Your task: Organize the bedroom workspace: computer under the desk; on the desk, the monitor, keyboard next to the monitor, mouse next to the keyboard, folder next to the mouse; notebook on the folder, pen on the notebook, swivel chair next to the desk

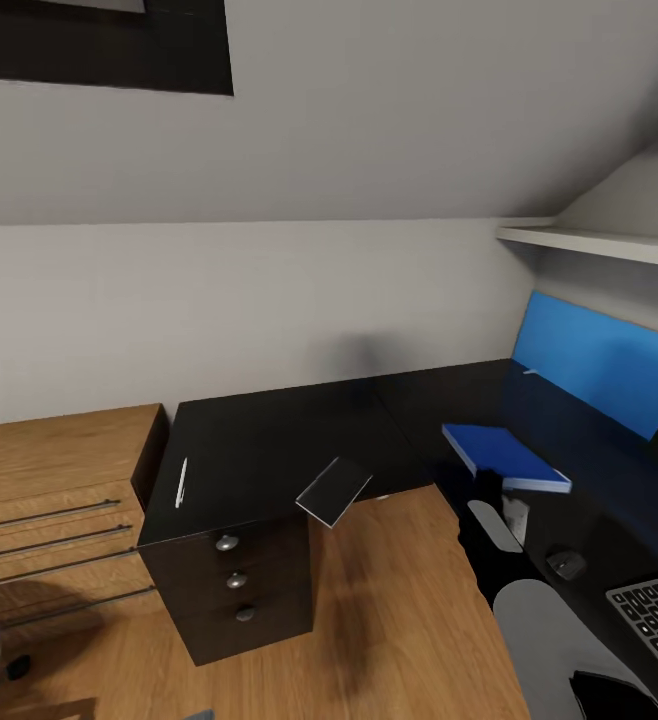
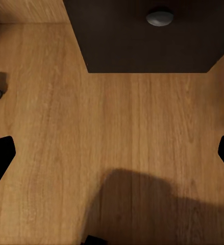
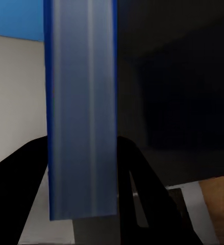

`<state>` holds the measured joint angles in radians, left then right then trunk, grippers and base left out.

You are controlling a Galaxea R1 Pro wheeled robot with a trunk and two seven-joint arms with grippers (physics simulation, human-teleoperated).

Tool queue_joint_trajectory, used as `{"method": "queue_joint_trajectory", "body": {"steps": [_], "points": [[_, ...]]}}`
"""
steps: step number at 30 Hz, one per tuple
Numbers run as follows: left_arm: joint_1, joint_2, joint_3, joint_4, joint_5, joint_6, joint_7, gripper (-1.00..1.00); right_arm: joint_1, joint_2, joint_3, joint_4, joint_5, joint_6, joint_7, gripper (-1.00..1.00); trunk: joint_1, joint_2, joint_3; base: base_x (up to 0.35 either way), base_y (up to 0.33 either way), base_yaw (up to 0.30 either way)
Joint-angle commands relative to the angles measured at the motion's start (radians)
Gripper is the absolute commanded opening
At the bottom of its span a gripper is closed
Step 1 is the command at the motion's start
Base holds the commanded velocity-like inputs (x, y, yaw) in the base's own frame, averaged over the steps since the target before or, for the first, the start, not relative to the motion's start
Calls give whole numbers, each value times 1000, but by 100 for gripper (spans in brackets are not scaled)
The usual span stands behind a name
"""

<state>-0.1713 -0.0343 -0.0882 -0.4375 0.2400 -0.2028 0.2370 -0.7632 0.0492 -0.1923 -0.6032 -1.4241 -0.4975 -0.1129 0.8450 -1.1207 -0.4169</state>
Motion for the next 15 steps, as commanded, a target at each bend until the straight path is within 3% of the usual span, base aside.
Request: {"method": "queue_joint_trajectory", "body": {"steps": [1,15], "points": [[-1,1,-8,0,10,-4,7,100,-1,1,-3,-1,-6,-2,10,-100,0,-1,-1,0,0,0],[0,1,-8,-6,10,-6,2,100,1,2,-3,4,-4,-6,204,-100,0,-1,-1,0,0,0]]}}
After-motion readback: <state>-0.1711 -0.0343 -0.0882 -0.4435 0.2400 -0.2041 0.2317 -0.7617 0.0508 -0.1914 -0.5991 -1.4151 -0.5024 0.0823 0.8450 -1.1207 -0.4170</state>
